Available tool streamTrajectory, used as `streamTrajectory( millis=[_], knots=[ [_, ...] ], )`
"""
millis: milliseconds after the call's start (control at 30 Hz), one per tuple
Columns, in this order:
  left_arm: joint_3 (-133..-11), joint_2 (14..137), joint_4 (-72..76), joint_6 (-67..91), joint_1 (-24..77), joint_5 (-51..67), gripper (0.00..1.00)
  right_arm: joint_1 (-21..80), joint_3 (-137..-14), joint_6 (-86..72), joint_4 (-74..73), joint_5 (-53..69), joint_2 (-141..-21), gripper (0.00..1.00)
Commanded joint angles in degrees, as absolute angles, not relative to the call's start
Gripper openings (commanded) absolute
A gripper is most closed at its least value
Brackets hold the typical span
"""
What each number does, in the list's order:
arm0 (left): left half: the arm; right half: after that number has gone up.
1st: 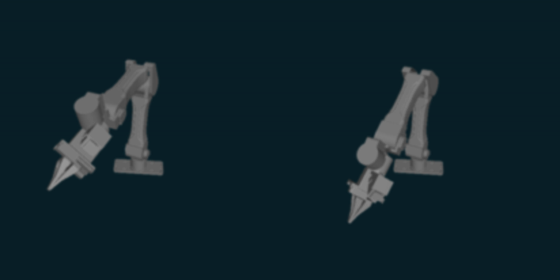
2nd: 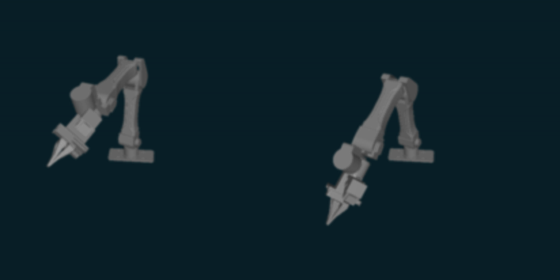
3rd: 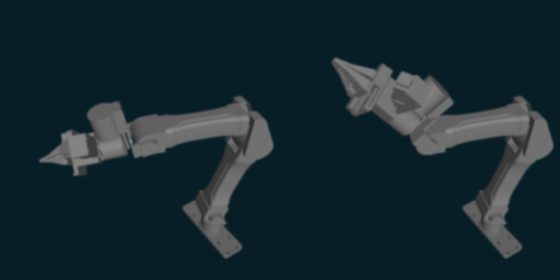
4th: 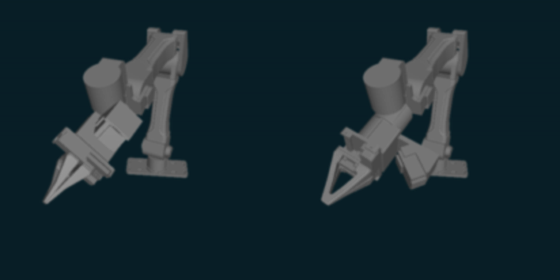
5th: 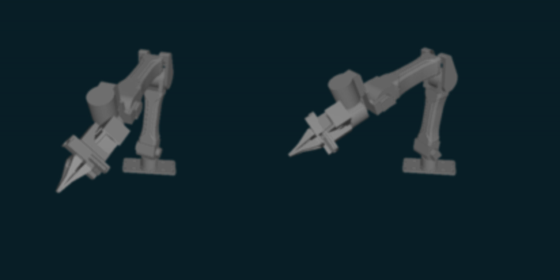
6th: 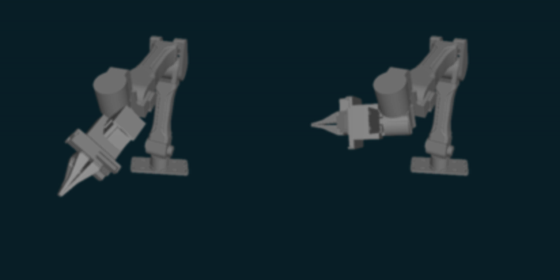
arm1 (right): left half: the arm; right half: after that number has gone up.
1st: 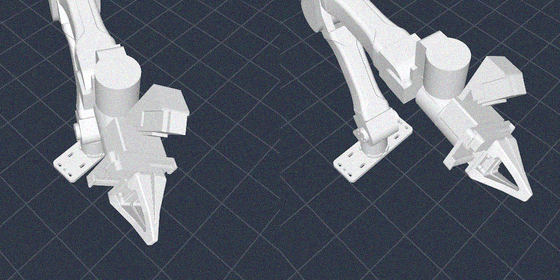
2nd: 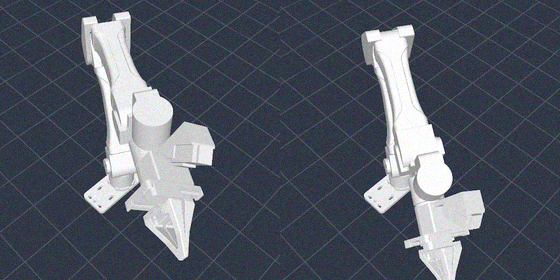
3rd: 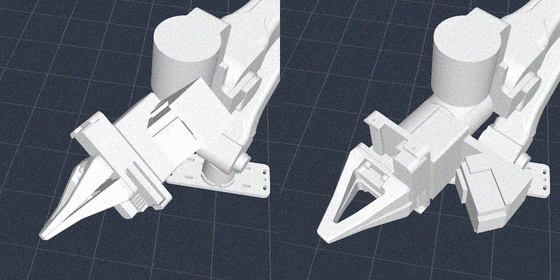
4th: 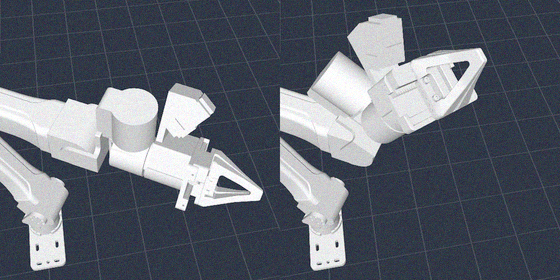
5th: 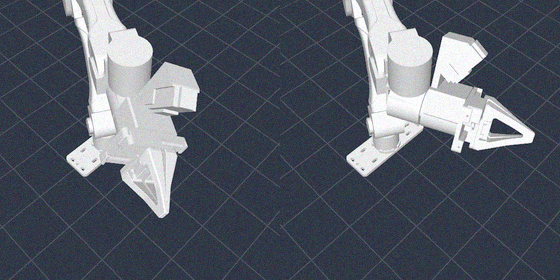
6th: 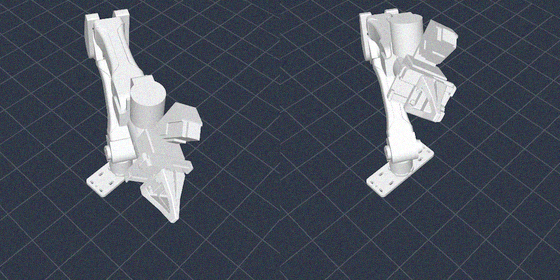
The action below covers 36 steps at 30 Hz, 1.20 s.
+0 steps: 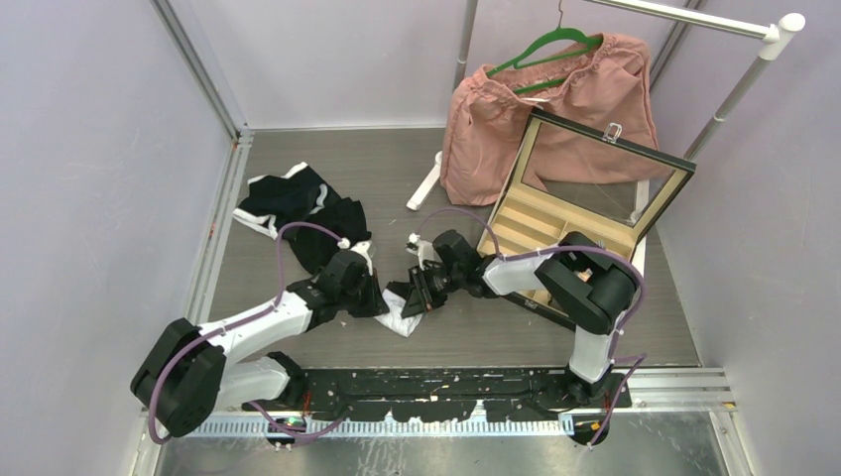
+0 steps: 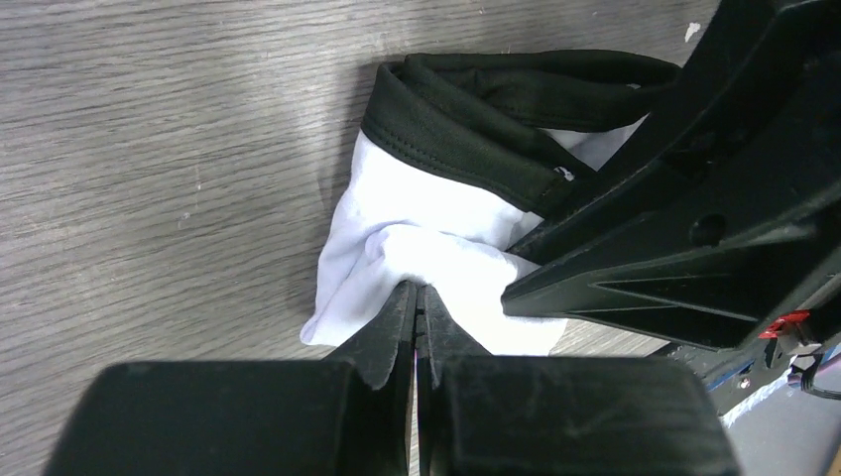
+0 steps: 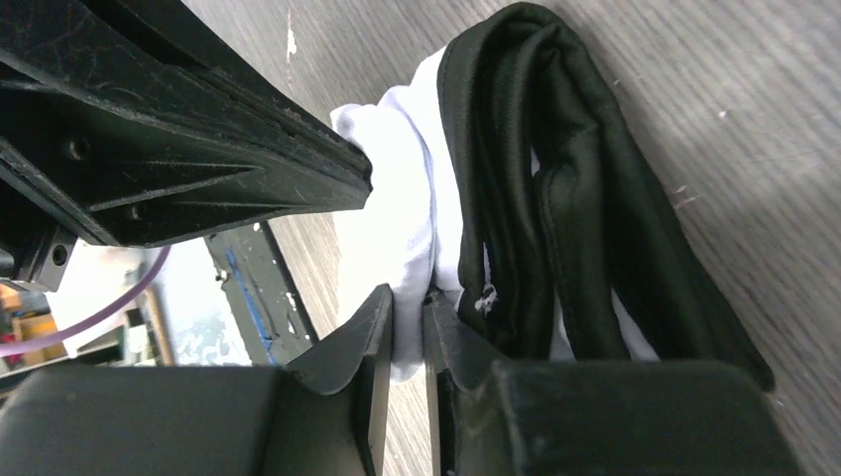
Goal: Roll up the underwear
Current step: Roll the underwear to the center of the board.
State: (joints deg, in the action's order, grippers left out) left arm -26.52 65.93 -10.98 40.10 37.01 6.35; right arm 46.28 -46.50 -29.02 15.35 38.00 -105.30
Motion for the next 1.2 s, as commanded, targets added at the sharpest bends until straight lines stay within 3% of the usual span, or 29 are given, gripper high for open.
streamTrajectory(
  millis=[0,533,833,1067,1167],
  knots=[
    [-25.5,67.7,-12.1,40.5,36.7,1.1,0.01,46.0,-47.0,-23.1,5.6,28.9,-102.5,0.24],
    [-26.2,70.3,-12.2,40.6,36.8,0.4,0.01,47.5,-49.7,-15.2,-7.8,19.8,-97.9,0.30],
    [-26.6,71.5,-11.5,40.0,36.8,1.4,0.01,52.3,-50.7,-9.0,-11.3,4.5,-86.3,0.40],
    [-26.9,71.8,-11.3,39.9,36.7,1.9,0.01,56.8,-46.9,-1.8,-4.1,0.3,-79.7,0.46],
    [-26.9,72.1,-10.9,39.8,36.7,2.3,0.01,61.6,-46.2,3.0,-0.4,-4.0,-80.0,0.53]
  ],
)
